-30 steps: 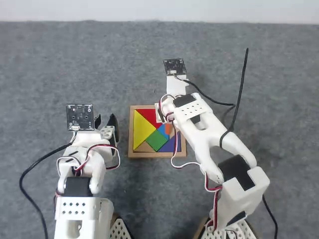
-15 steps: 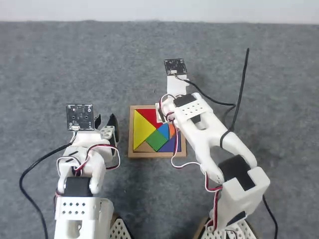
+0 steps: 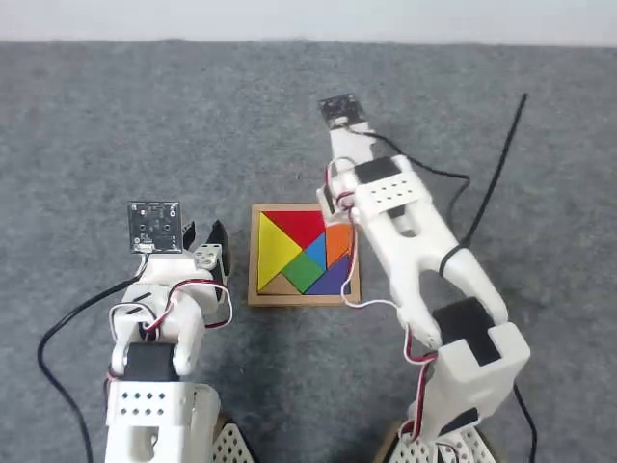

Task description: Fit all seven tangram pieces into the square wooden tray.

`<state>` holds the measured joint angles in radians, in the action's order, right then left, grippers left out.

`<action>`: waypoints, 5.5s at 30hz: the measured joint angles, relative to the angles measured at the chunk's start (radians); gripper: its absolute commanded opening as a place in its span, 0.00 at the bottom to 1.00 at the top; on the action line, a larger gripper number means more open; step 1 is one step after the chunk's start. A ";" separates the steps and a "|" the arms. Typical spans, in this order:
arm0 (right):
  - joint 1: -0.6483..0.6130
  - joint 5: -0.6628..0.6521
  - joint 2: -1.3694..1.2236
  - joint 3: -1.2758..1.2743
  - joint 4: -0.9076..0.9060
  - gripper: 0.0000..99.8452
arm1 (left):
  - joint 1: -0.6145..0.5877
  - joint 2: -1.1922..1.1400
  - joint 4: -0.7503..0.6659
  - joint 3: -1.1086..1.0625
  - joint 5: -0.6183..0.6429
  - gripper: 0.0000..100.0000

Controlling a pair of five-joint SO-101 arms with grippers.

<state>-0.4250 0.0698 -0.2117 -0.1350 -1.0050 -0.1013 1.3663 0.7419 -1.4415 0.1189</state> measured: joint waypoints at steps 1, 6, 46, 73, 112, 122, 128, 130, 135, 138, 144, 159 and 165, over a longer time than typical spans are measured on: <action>0.008 0.000 0.000 0.000 0.000 0.06 | 0.000 0.000 0.000 0.000 0.000 0.13; 0.002 -0.006 0.000 0.000 0.046 0.04 | 0.000 0.000 0.000 0.000 0.000 0.12; -0.041 -0.219 0.532 -0.792 0.548 0.01 | 0.000 0.000 0.012 0.000 -0.055 0.02; 0.021 -0.333 0.804 -1.456 1.496 0.01 | -0.041 0.405 0.184 -0.161 -0.163 0.01; 0.298 -0.353 1.583 -1.537 0.764 0.01 | -0.095 0.430 0.516 -0.252 -0.411 0.01; 0.298 -0.353 1.864 -1.539 0.328 0.01 | -0.095 0.430 0.516 -0.252 -0.411 0.01; 0.298 -0.353 2.002 -1.536 0.124 0.01 | -0.095 0.430 0.516 -0.252 -0.411 0.01; 0.298 -0.353 2.002 -1.536 0.118 0.01 | -0.095 0.430 0.516 -0.252 -0.411 0.01; 0.298 -0.353 2.002 -1.536 0.118 0.01 | -0.095 0.430 0.516 -0.252 -0.411 0.01; 0.298 -0.353 2.002 -1.536 0.118 0.01 | -0.095 0.430 0.516 -0.252 -0.411 0.01; 0.298 -0.353 2.002 -1.536 0.118 0.01 | -0.095 0.430 0.516 -0.252 -0.411 0.01; 0.298 -0.353 2.002 -1.536 0.118 0.01 | -0.095 0.430 0.516 -0.252 -0.411 0.01; 0.298 -0.353 2.002 -1.536 0.118 0.01 | -0.095 0.430 0.516 -0.252 -0.411 0.01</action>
<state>-0.1274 -0.2831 1.7906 -1.6709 -0.8869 -0.1964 1.7960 1.2574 -1.6932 -0.2923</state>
